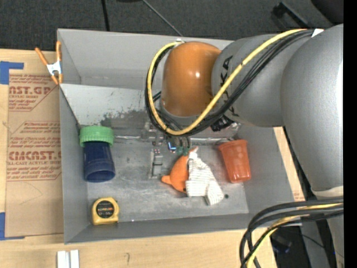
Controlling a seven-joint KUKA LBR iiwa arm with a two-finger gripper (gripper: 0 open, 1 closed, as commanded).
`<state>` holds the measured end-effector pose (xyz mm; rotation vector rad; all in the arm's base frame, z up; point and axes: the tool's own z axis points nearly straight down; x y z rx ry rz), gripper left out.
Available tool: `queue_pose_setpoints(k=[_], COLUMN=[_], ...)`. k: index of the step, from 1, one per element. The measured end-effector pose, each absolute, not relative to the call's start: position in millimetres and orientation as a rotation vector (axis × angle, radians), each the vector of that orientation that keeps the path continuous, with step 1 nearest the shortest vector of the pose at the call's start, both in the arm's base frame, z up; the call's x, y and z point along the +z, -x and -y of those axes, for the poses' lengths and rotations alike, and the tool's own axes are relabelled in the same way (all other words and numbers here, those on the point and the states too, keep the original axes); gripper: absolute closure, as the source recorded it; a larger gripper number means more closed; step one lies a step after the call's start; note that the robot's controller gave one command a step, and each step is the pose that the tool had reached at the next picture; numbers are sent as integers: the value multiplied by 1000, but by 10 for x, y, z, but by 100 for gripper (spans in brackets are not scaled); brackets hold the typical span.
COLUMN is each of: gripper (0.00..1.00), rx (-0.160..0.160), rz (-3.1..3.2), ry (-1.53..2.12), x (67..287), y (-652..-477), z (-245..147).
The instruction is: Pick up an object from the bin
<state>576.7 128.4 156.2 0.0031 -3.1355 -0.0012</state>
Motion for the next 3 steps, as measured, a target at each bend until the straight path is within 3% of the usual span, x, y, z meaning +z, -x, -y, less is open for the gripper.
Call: queue_pose_setpoints(k=[1, 2, 3], gripper=[0, 0, 0], rx=[-3, -6, 2], rz=[3143, 3149, 3134], ry=[-2, 72, 141], x=[1608, 1177, 899], y=[-5786, -5875, -5708], z=[-1280, -965, -794])
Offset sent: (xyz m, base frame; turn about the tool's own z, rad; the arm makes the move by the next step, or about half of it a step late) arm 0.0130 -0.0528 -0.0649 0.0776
